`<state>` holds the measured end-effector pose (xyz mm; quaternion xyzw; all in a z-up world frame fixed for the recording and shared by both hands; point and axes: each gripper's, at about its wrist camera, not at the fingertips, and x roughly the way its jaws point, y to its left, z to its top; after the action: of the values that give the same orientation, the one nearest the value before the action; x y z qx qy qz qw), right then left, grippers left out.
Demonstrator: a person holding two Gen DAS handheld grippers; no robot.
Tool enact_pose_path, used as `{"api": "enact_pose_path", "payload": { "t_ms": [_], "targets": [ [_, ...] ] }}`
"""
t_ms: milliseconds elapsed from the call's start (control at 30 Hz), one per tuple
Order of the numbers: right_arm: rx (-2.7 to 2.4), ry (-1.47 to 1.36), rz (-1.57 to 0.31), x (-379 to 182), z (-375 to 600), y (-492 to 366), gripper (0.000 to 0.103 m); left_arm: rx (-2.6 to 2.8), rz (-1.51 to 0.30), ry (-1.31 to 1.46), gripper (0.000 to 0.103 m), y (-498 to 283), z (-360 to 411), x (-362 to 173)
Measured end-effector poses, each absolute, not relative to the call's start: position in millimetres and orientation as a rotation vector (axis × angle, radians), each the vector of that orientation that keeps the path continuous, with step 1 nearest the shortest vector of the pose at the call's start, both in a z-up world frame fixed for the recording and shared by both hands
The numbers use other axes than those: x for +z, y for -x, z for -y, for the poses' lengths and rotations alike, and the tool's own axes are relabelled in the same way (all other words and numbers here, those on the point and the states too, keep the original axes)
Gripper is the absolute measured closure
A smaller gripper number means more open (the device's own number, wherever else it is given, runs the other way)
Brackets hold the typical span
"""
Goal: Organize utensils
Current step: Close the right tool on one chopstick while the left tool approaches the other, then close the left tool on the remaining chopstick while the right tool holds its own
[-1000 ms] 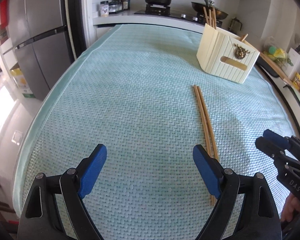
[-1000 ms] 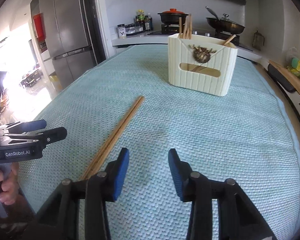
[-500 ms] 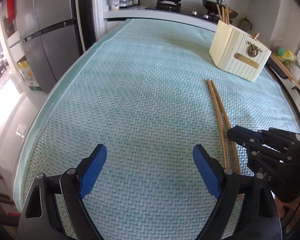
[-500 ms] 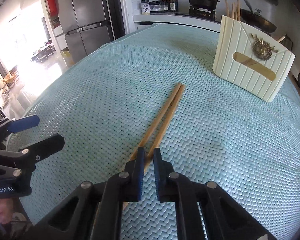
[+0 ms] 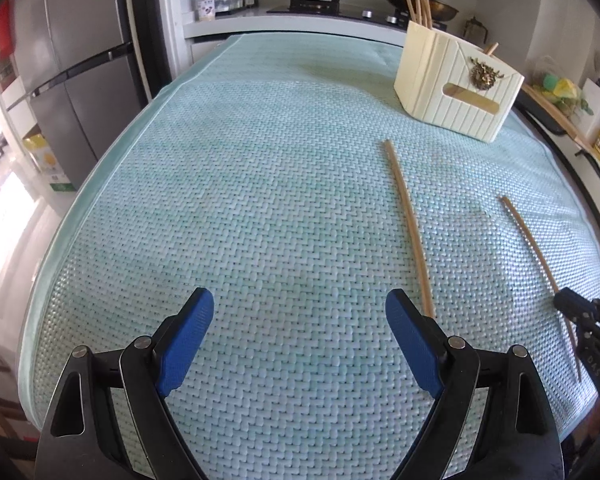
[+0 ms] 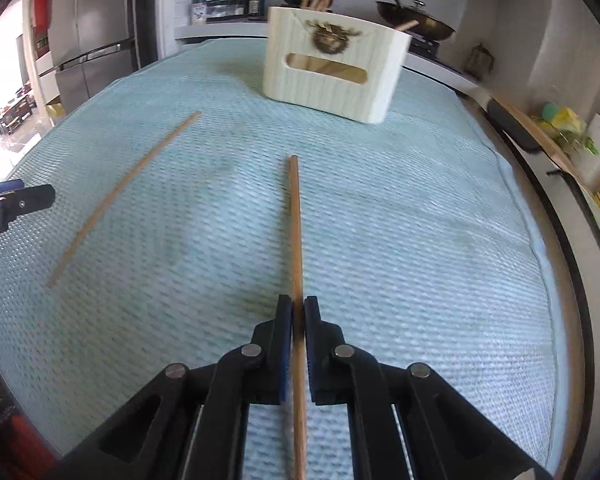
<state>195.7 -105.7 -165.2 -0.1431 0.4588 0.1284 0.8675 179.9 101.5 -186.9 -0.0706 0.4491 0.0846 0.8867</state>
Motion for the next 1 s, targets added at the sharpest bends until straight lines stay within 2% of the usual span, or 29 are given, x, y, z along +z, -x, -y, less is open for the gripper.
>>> {"api": "enact_pose_path", "payload": {
  "t_ms": [67,167,500,600,733,900,967,1000],
  "targets": [
    [0.266,0.254,-0.949,-156,123,-191,0.095,0.156,-0.935,0.140,0.014,-181,-95,-186],
    [0.278,0.214,-0.939,-145,140,-188,0.083,0.121,-0.937,0.131,0.014,-185,-87,-184],
    [0.291,0.156,-0.961,-143,156,-232,0.081,0.045,-0.986,0.117,0.014,-219,-79,-183],
    [0.289,0.170,-1.006,-154,157,-243,0.073,0.032,-1.014,0.117,0.014,-233,-81,-187],
    [0.292,0.181,-1.058,-170,157,-258,0.073,0.025,-1.042,0.106,0.016,-255,-79,-198],
    [0.306,0.182,-1.036,-173,153,-278,0.073,0.042,-1.046,0.050,0.019,-284,-71,-203],
    [0.319,0.186,-1.036,-174,151,-290,0.073,0.035,-1.051,0.036,0.024,-296,-67,-202],
    [0.329,0.181,-1.040,-174,150,-295,0.075,0.030,-1.051,0.026,0.030,-301,-65,-201]
  ]
}}
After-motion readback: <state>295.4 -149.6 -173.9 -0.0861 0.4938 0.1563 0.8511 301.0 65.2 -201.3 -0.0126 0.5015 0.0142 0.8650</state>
